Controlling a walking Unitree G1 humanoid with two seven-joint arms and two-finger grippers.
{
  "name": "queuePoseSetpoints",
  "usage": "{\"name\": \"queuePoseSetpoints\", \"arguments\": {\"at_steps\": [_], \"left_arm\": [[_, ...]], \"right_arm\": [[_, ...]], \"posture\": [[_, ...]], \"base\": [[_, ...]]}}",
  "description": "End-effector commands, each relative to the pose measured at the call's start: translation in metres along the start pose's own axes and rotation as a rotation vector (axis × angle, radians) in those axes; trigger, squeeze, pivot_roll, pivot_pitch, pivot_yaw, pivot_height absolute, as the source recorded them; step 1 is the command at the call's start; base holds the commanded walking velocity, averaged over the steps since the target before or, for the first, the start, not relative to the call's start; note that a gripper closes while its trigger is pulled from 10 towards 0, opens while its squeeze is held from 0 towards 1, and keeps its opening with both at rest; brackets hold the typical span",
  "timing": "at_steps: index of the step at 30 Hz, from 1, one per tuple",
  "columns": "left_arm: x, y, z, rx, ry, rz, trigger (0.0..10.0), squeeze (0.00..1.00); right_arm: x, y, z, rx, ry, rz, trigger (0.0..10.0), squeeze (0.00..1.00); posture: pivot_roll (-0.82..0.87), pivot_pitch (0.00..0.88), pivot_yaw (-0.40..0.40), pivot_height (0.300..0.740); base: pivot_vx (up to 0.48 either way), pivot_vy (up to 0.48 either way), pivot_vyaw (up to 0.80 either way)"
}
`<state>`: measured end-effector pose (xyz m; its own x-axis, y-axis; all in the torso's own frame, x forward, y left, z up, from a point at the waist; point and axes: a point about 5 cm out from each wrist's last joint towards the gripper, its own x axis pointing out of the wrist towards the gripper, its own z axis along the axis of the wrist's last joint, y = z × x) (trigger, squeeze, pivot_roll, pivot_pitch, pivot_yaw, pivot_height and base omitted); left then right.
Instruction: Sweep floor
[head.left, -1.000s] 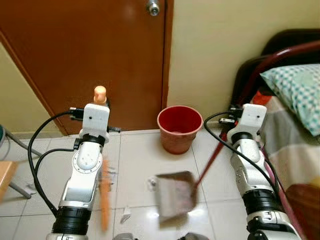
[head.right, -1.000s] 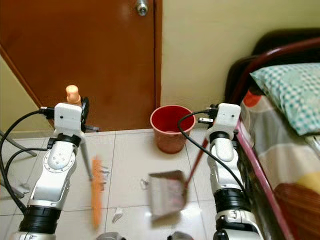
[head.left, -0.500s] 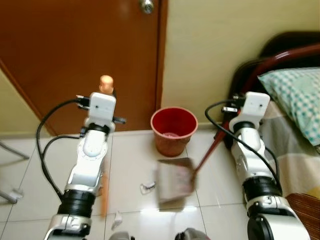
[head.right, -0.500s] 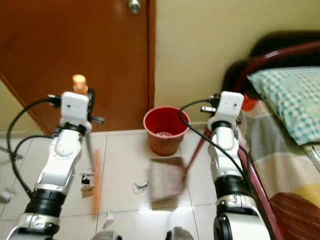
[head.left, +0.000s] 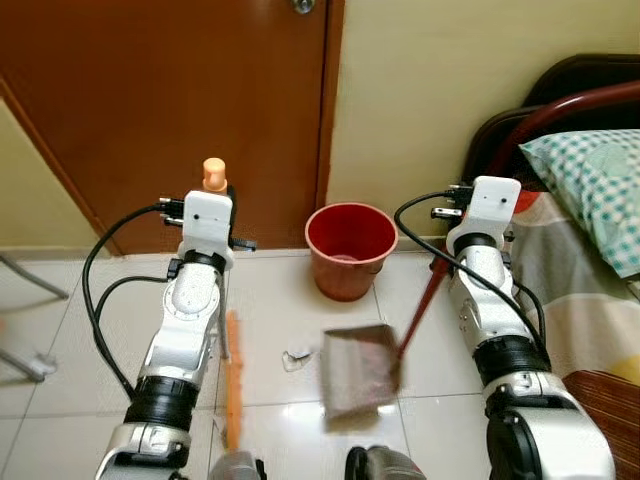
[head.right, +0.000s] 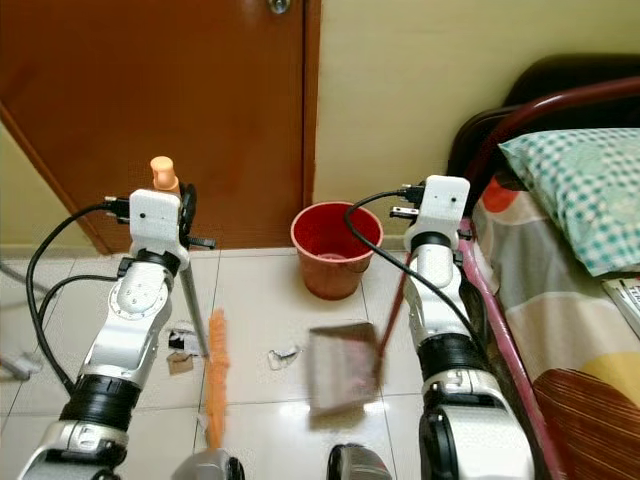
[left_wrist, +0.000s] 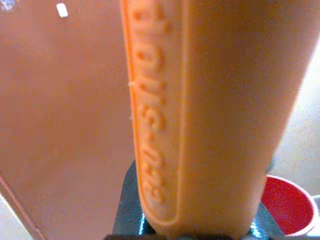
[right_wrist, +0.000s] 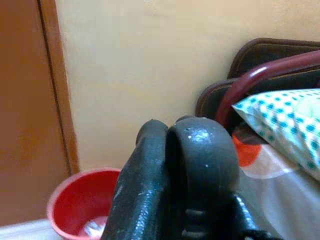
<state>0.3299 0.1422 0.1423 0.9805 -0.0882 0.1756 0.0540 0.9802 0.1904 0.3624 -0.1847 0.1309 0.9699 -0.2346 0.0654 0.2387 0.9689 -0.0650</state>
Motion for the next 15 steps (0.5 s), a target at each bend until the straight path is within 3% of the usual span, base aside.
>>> {"name": "queuePoseSetpoints", "arguments": {"at_steps": [1, 10, 13, 15], "left_arm": [[0.009, -0.007, 0.017, -0.013, -0.075, -0.047, 10.0, 0.00], [0.007, -0.029, 0.013, -0.026, -0.051, -0.212, 10.0, 0.00], [0.006, -0.031, 0.012, -0.026, -0.050, -0.223, 10.0, 0.00], [0.002, -0.041, 0.007, -0.027, -0.022, -0.283, 10.0, 0.00]], "right_arm": [[0.009, -0.002, 0.016, -0.016, -0.050, -0.032, 10.0, 0.00], [0.013, 0.003, 0.018, -0.021, -0.051, -0.061, 10.0, 0.00], [0.012, 0.003, 0.017, -0.023, -0.052, -0.065, 10.0, 0.00], [0.010, 0.004, 0.015, -0.027, -0.052, -0.087, 10.0, 0.00]], "posture": [[0.04, 0.158, -0.022, 0.740], [0.03, 0.220, -0.007, 0.740], [0.03, 0.224, -0.006, 0.740], [0.03, 0.243, 0.001, 0.740]], "base": [[0.000, 0.000, 0.00], [0.000, 0.000, 0.00], [0.000, 0.000, 0.00], [0.000, 0.000, 0.00]]}}
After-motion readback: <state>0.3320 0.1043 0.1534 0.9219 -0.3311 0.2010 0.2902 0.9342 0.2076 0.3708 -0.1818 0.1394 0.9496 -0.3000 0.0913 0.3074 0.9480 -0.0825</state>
